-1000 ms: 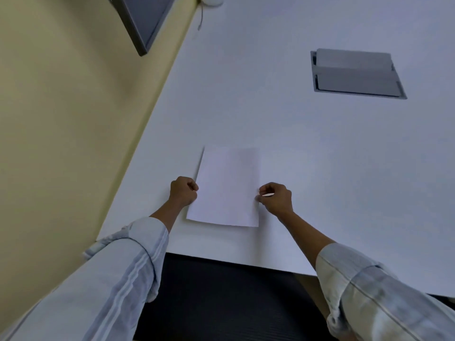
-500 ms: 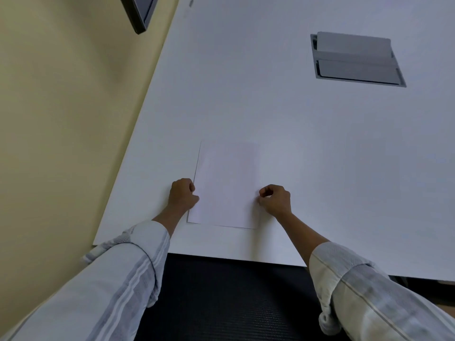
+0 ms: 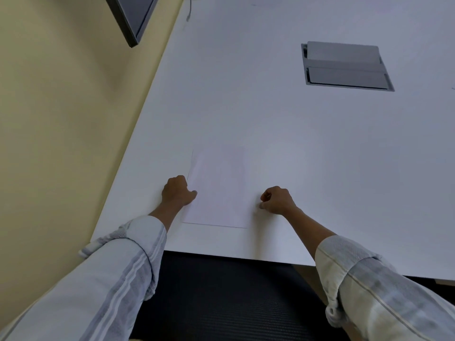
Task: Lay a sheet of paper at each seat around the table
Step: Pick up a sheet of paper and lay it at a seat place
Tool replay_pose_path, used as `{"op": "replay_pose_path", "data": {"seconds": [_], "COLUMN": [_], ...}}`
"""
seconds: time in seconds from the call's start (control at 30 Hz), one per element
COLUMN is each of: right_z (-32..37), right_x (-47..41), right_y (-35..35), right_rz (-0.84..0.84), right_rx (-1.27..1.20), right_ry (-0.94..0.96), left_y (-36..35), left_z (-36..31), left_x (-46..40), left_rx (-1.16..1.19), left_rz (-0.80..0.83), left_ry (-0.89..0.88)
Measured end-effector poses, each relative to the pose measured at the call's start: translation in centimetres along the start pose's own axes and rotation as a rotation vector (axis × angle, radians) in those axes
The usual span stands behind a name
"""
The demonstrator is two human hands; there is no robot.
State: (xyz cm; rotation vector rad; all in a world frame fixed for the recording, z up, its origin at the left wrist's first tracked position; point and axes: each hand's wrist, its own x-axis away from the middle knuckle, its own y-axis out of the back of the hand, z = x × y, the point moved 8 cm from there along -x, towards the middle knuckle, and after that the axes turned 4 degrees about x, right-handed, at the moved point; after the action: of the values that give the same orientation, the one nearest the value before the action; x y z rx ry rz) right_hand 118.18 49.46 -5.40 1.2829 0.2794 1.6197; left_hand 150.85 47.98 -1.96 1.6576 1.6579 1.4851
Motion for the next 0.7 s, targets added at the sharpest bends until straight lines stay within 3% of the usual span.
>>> {"op": "replay_pose_path", "data": {"seconds": [0.4,0.7], "right_z": [-4.2,-17.2], "right_x": [4.2,13.3], "right_y": [9.5,21.4], "right_rz": [0.018,-0.161], "right_rx": [0.124,0.067], "right_ry": [0.215,0.208], "left_y": [-0.1,-3.0], "left_z": [-10.9,-28.7], "left_x": [7.4,16.5], "left_rx": [-0.066,-0.116], "left_rz": [0.114,0.163], "left_ry": [-0.157,-0.406]}}
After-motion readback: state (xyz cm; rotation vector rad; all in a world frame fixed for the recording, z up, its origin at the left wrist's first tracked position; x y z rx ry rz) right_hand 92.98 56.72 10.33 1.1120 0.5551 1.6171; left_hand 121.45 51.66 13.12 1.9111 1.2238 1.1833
